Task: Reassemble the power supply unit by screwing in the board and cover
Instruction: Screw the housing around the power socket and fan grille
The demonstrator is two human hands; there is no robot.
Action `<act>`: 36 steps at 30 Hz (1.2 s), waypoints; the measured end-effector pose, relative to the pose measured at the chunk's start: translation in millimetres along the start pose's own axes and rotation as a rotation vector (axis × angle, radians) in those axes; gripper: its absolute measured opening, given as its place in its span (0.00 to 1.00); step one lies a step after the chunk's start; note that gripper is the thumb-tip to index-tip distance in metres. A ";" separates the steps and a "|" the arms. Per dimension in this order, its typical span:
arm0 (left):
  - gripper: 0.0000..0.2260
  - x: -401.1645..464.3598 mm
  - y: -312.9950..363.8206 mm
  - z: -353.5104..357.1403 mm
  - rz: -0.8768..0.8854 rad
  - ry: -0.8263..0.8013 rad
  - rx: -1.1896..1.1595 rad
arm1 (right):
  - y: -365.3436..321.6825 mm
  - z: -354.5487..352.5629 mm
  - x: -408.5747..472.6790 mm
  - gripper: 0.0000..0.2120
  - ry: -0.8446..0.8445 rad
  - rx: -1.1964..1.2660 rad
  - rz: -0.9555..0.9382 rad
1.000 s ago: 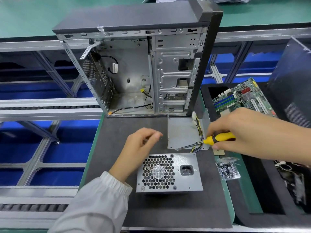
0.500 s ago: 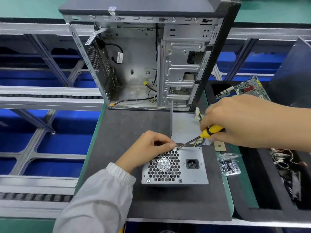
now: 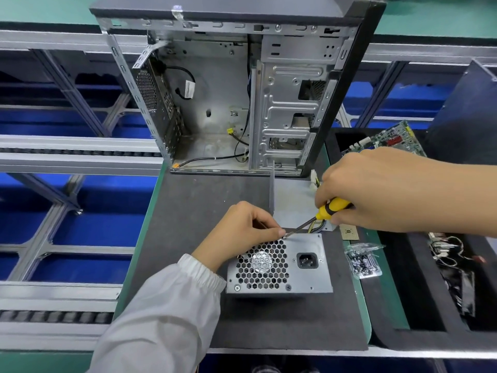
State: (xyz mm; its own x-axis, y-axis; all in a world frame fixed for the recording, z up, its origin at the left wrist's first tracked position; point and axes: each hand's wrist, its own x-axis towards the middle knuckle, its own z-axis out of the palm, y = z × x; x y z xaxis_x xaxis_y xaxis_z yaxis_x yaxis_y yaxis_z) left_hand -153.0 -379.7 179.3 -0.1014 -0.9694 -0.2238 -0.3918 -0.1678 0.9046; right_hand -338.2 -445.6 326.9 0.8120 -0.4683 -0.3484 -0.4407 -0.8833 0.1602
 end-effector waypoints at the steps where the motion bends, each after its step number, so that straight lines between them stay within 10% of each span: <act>1: 0.03 0.3 -0.1 -0.3 0.000 -0.001 0.003 | -0.6 -0.4 0.7 0.09 -0.002 -0.004 0.002; 36: 0.04 -3.3 -3.4 10.5 0.227 0.080 0.049 | 0.8 -22.1 29.4 0.14 -0.157 0.002 -0.077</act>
State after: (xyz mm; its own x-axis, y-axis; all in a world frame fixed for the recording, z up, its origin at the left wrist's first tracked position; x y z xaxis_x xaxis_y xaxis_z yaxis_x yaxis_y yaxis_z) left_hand -160.9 -374.0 173.2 -0.1196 -0.9927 0.0142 -0.4111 0.0625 0.9094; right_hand -306.2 -460.6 337.2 0.7735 -0.3899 -0.4996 -0.3805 -0.9162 0.1259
